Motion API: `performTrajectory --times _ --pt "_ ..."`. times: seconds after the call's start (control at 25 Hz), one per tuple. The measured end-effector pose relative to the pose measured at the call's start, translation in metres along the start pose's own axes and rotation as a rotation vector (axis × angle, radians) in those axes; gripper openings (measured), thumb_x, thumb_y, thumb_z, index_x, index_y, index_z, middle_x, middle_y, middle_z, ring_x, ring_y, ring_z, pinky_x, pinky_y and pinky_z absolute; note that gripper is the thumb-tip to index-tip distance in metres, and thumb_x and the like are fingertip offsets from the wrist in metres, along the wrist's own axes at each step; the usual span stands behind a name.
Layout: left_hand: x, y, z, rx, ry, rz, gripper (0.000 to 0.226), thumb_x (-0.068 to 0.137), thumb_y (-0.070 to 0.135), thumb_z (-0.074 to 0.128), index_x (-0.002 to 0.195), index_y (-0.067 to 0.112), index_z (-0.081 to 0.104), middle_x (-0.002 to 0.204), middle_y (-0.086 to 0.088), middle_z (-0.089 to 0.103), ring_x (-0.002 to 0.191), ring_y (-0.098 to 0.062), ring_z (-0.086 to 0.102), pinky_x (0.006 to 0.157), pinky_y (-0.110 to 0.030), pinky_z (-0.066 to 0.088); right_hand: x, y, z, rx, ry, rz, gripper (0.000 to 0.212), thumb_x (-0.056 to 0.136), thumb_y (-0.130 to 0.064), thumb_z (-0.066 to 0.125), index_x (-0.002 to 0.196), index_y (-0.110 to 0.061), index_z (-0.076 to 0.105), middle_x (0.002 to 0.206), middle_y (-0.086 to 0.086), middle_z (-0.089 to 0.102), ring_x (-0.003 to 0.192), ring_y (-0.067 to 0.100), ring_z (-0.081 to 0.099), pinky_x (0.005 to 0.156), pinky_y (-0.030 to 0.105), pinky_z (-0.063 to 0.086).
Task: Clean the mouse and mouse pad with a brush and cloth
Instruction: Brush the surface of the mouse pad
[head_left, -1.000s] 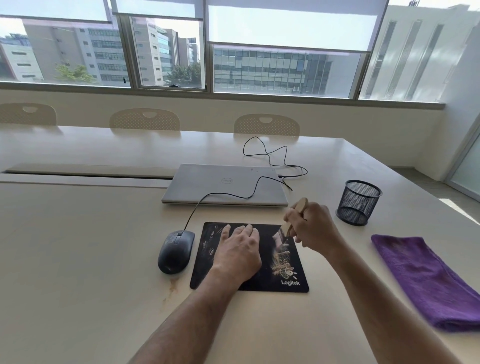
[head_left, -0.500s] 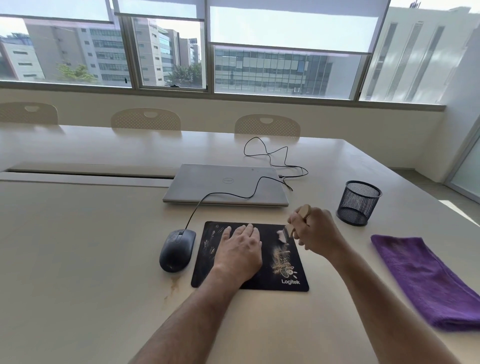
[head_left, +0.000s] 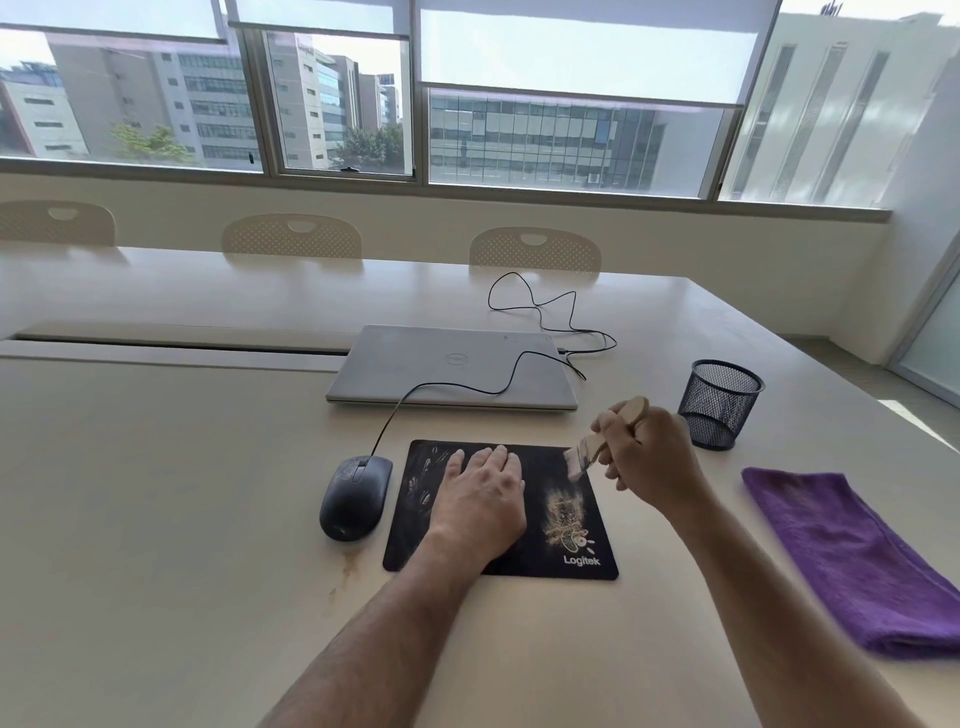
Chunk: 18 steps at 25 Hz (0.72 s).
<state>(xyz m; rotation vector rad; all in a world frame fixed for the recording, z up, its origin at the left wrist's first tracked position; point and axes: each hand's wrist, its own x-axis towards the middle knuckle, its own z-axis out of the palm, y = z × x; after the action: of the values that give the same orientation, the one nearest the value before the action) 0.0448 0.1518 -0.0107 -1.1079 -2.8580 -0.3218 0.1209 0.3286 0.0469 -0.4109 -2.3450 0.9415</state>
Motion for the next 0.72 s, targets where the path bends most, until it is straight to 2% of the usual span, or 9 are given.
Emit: performTrajectory --times 0.12,0.2,0.28,0.36,0.44,0.56,0.68,0.72 --pt "-0.001 0.001 -0.001 -0.006 0.004 0.009 0.049 0.105 0.027 0.025 0.153 0.013 0.029 0.162 -0.004 0.027 0.150 -0.019 0.018 0.123 -0.046 0.007 -0.004 0.003 0.003 -0.081 -0.055 -0.023 0.029 0.098 -0.019 0.054 0.075 -0.012 0.069 0.053 0.002 0.067 0.041 0.018 0.065 0.042 0.038 0.058" --pt "-0.002 0.001 -0.001 -0.013 0.003 0.015 0.048 0.106 0.026 0.026 0.152 0.013 0.030 0.161 -0.003 0.028 0.149 -0.018 0.018 0.123 -0.047 0.006 -0.004 0.003 -0.001 -0.115 -0.117 -0.013 0.033 0.098 -0.018 0.052 0.070 -0.008 0.067 0.050 0.003 0.065 0.038 0.018 0.063 0.037 0.033 0.054" --pt "-0.002 0.001 -0.001 -0.018 0.006 0.016 0.047 0.105 0.024 0.026 0.151 0.013 0.032 0.160 -0.003 0.029 0.149 -0.018 0.019 0.123 -0.047 0.007 -0.003 0.003 -0.005 -0.074 -0.052 -0.008 0.037 0.099 -0.018 0.052 0.066 -0.010 0.067 0.048 0.006 0.064 0.034 0.016 0.060 0.034 0.026 0.049" --pt "-0.001 0.001 -0.001 -0.025 0.006 0.013 0.047 0.105 0.024 0.027 0.151 0.013 0.032 0.160 -0.003 0.029 0.149 -0.018 0.019 0.123 -0.047 0.007 -0.007 0.005 -0.004 -0.044 0.027 -0.025 0.035 0.100 -0.022 0.052 0.070 -0.011 0.067 0.049 0.005 0.065 0.037 0.017 0.063 0.040 0.032 0.054" --pt "-0.001 0.001 0.000 -0.028 0.006 0.011 0.047 0.105 0.025 0.026 0.151 0.014 0.032 0.161 -0.003 0.028 0.149 -0.018 0.019 0.123 -0.047 0.007 -0.011 0.004 -0.001 -0.098 -0.012 -0.040 0.036 0.101 -0.024 0.051 0.073 -0.007 0.066 0.049 0.007 0.065 0.038 0.020 0.064 0.041 0.037 0.056" --pt "-0.002 0.002 -0.001 -0.026 0.011 0.011 0.047 0.106 0.026 0.026 0.151 0.014 0.033 0.160 -0.003 0.029 0.149 -0.018 0.019 0.123 -0.048 0.007 -0.012 0.001 -0.004 -0.099 -0.089 -0.006 0.040 0.100 -0.020 0.049 0.067 -0.004 0.064 0.047 0.009 0.064 0.034 0.024 0.060 0.031 0.029 0.047" --pt "-0.003 0.001 0.000 -0.030 0.023 0.012 0.046 0.105 0.025 0.026 0.150 0.014 0.034 0.160 -0.003 0.030 0.149 -0.019 0.020 0.123 -0.048 0.007 -0.016 0.002 -0.004 -0.039 0.035 -0.035 0.034 0.101 -0.022 0.050 0.073 -0.009 0.065 0.049 0.004 0.064 0.036 0.020 0.062 0.037 0.035 0.053" --pt "-0.002 0.002 0.000 -0.031 0.023 0.013 0.046 0.106 0.025 0.026 0.150 0.014 0.033 0.160 -0.003 0.030 0.149 -0.019 0.020 0.123 -0.048 0.007 -0.018 0.002 -0.004 -0.055 0.019 -0.040 0.033 0.101 -0.023 0.050 0.075 -0.009 0.065 0.049 0.004 0.064 0.037 0.019 0.063 0.038 0.038 0.055"
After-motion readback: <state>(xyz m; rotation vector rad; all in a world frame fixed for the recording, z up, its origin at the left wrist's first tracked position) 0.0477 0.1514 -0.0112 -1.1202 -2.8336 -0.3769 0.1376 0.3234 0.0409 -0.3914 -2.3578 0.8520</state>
